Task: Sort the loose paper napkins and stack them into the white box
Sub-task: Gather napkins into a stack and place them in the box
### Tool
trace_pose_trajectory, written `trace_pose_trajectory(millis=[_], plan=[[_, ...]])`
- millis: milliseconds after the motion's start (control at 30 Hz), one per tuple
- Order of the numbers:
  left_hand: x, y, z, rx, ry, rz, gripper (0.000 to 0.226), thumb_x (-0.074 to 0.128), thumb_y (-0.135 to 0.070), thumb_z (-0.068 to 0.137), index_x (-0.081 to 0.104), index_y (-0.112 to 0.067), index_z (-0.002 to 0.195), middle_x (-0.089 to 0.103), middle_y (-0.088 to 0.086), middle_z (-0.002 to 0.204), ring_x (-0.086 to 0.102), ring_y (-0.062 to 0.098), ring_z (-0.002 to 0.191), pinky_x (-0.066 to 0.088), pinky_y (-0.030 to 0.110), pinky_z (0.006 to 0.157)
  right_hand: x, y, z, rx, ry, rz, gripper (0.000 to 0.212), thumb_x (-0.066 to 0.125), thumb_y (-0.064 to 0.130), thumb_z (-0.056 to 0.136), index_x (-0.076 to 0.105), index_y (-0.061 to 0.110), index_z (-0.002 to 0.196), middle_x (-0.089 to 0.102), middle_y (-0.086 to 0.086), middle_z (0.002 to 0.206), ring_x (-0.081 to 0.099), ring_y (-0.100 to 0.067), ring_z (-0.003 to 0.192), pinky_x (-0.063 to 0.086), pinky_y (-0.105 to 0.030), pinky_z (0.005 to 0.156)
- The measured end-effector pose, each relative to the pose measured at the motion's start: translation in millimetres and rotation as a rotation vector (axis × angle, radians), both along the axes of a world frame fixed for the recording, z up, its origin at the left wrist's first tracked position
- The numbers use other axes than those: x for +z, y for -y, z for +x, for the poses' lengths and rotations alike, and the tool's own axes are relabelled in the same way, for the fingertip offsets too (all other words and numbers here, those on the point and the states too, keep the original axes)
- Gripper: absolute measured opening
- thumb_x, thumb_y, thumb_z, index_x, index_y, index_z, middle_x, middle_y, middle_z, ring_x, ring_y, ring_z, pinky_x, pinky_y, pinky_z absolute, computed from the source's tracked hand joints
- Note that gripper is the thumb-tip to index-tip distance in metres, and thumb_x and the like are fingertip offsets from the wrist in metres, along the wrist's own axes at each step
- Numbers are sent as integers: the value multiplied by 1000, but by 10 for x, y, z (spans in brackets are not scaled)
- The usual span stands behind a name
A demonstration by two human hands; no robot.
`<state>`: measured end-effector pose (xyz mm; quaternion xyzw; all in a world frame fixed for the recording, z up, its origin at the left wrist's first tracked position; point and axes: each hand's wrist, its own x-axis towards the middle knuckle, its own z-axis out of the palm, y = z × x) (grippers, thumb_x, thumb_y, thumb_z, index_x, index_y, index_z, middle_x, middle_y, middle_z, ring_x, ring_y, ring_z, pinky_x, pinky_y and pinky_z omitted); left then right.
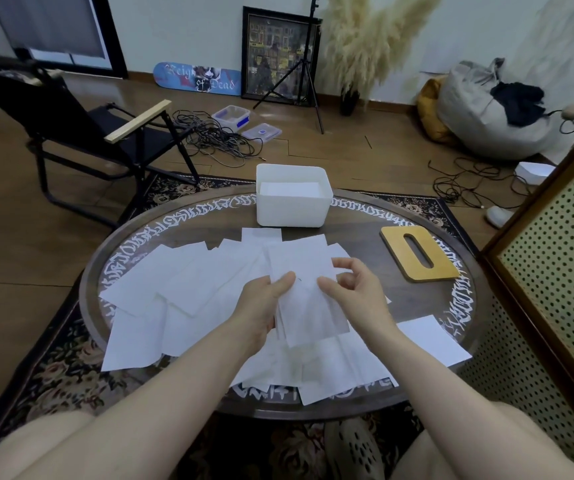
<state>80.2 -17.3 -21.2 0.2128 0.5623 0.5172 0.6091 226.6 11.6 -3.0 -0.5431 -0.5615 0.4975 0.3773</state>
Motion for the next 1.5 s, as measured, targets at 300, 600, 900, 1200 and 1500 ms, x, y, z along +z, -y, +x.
trace_pose_trajectory(millis=[300,600,900,1200,1500], plan=[[2,-13,-31,-65,41,-28,31,55,-29,96,68,-4,109,72,13,105,68,29,97,53,38,86,-159,-30,0,184,505,529,27,76,38,77,68,46,102,48,14,126,32,-5,121,17,-23,91],[-3,-19,-42,-83,42,-35,32,55,-30,95,69,-3,105,72,12,104,68,27,95,52,34,81,-170,-32,-29,116,435,597,14,77,35,76,75,39,90,57,13,106,36,0,112,17,-19,96],[-14,-25,-20,-84,-23,1,27,56,-31,95,69,-7,96,72,10,101,67,26,99,50,35,89,-138,-24,-37,90,351,588,6,76,27,79,76,33,80,59,12,84,42,0,100,24,-32,94],[22,-25,-55,-78,-87,14,31,54,-31,96,67,-4,104,71,11,105,67,26,95,50,36,89,-104,-22,21,77,306,503,20,71,24,84,65,39,73,65,18,88,42,2,106,27,-43,102],[101,-14,-196,-32,-195,109,25,51,-27,98,67,-11,88,70,5,86,66,17,74,51,25,63,110,238,184,372,245,308,15,73,21,82,72,32,72,69,14,83,50,-8,97,36,-26,86]])
